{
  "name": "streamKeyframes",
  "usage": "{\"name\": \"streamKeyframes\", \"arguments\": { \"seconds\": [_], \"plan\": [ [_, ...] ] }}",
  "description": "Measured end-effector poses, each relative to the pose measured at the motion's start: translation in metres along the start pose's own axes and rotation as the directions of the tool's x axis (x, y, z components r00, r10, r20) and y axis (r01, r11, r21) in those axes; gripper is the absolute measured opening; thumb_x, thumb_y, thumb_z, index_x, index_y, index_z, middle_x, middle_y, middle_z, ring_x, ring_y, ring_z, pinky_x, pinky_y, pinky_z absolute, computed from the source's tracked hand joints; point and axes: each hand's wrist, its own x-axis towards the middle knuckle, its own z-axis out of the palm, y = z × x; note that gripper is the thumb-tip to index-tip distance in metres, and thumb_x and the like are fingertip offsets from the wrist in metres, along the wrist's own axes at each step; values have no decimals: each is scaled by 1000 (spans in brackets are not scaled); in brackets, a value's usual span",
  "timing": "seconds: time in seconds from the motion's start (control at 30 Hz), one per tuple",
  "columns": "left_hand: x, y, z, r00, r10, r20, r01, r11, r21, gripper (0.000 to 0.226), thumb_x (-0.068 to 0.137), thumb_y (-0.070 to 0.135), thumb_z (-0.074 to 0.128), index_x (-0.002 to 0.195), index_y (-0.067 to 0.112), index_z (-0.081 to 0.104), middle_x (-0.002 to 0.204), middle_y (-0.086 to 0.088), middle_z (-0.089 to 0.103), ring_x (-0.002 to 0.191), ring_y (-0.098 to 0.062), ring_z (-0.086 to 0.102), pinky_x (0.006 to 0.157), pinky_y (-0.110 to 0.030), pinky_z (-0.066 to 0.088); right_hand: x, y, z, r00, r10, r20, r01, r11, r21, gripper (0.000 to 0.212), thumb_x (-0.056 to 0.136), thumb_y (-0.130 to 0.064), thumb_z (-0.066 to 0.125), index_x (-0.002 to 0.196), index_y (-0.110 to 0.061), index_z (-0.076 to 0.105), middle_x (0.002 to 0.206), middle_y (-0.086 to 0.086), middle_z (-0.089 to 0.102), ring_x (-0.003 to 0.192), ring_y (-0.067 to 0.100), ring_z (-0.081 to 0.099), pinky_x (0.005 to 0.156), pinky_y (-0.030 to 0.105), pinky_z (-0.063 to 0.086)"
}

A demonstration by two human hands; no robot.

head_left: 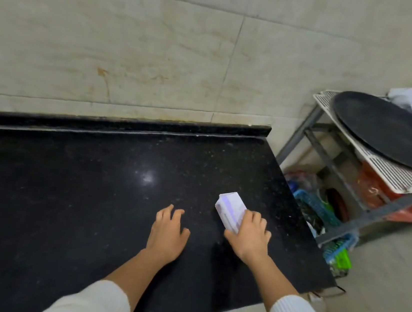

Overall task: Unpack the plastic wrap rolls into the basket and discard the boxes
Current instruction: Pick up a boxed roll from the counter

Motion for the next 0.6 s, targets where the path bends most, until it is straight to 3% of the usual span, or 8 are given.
{"name": "streamKeyframes", "arguments": {
  "seconds": [0.17,0.33,0.43,0.6],
  "plan": [
    [13,9,26,1000,-13,22,12,998,68,61,94,33,48,148,16,23,159,-13,13,146,-28,8,116,-41,20,20,14,-1,999,28,23,-28,1000,2,81,76,-47,66,141,-15,29,140,6,37,129,27,35,100,44,34],
    [12,10,52,998,-49,49,41,985,165,68,97,43,38,152,21,5,161,-13,-6,147,-30,-5,119,-42,5,36,23,4,985,-17,173,2,996,87,68,75,-47,67,127,-14,38,133,8,48,124,29,45,97,44,43],
    [10,5,61,997,-44,55,30,973,230,69,97,48,30,152,24,-4,159,-11,-18,147,-28,-16,119,-41,-5,42,27,8,981,-51,186,25,990,139,65,73,-47,69,120,-13,39,128,8,50,118,29,49,90,41,48],
    [4,13,56,989,-147,9,144,981,126,67,98,47,32,153,21,4,160,-10,-13,147,-26,-11,120,-40,-1,53,16,11,967,-181,179,157,977,142,67,72,-48,70,121,-13,40,127,8,51,116,28,50,87,40,49]
  ]
}}
